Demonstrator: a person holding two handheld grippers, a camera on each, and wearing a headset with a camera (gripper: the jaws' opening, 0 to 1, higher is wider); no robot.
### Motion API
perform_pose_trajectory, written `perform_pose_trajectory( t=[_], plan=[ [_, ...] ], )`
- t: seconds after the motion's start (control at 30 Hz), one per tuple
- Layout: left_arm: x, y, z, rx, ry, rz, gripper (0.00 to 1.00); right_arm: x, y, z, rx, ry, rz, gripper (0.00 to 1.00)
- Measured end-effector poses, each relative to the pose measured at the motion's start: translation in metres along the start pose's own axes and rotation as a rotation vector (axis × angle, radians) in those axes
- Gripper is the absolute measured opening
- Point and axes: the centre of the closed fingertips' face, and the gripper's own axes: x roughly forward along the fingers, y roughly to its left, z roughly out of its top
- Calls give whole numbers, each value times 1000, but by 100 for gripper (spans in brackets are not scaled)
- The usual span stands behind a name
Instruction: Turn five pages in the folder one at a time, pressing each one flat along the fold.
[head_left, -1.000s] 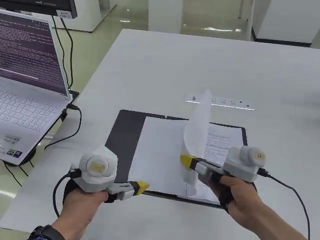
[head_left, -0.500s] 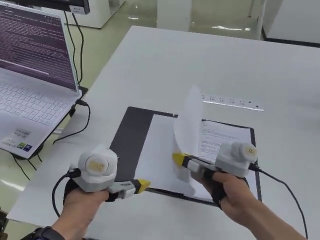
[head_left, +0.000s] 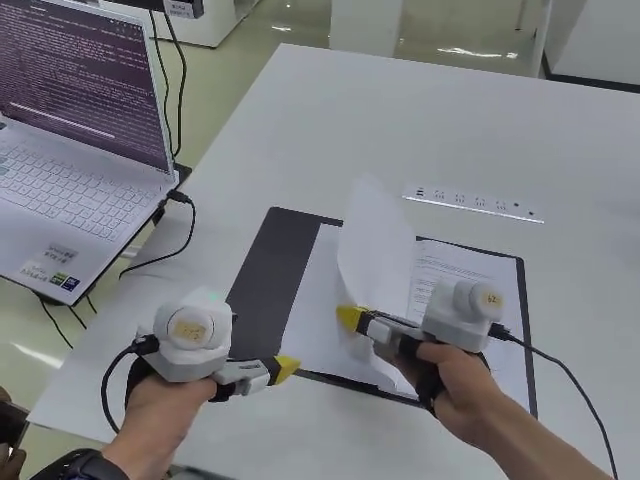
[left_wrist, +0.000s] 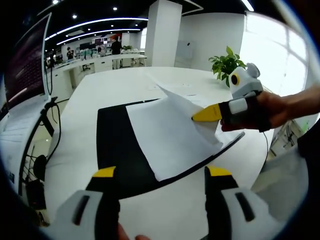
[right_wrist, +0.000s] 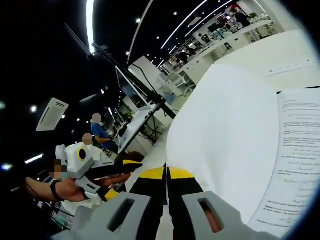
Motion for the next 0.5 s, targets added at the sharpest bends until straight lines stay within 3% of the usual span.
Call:
perform_pose_trajectory(
  t=[0.5],
  plan=[
    [-3,0,-5,-16,5,-2,69,14,-5,-14,38,40,0,0]
  ],
)
